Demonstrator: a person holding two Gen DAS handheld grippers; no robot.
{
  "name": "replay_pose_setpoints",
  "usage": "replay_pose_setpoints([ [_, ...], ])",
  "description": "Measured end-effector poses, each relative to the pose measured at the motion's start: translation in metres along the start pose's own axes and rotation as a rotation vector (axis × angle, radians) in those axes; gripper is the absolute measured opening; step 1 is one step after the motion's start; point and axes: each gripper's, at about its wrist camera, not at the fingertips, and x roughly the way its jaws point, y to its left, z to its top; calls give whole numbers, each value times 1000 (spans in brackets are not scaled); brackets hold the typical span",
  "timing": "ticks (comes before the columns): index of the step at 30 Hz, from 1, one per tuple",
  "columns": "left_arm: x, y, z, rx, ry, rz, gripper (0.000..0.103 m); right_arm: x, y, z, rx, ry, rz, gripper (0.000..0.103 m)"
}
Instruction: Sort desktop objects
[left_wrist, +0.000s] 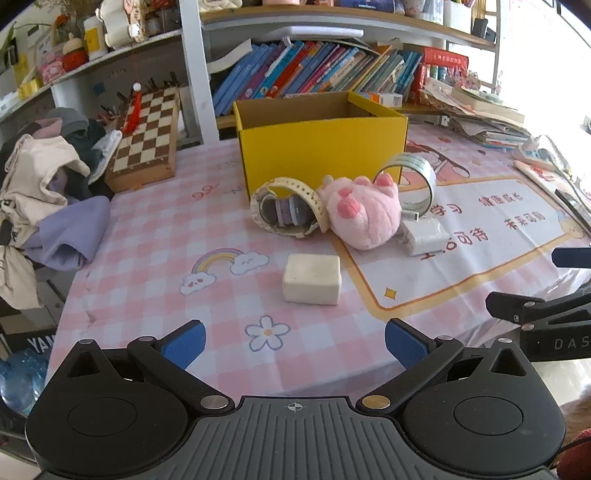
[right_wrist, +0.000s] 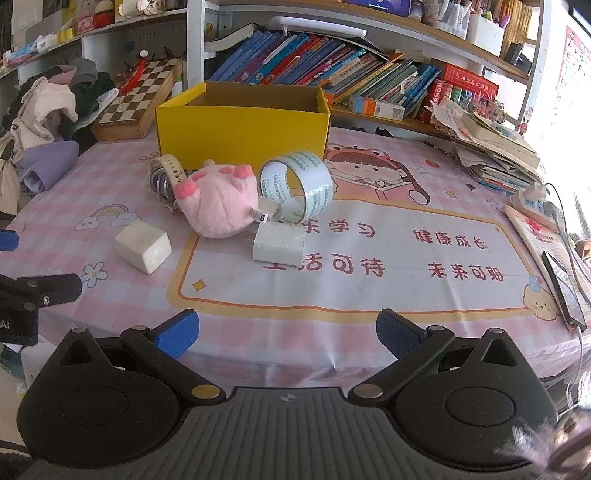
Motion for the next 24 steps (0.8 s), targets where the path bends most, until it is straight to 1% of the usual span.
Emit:
replay_pose_setpoints([
  [13, 5, 4, -2, -13, 50, -24, 103, 2, 2, 1, 2, 1, -6, 103],
  [24, 6, 5, -3, -12, 52, -18, 103, 2, 2, 0, -1, 1, -3, 103],
])
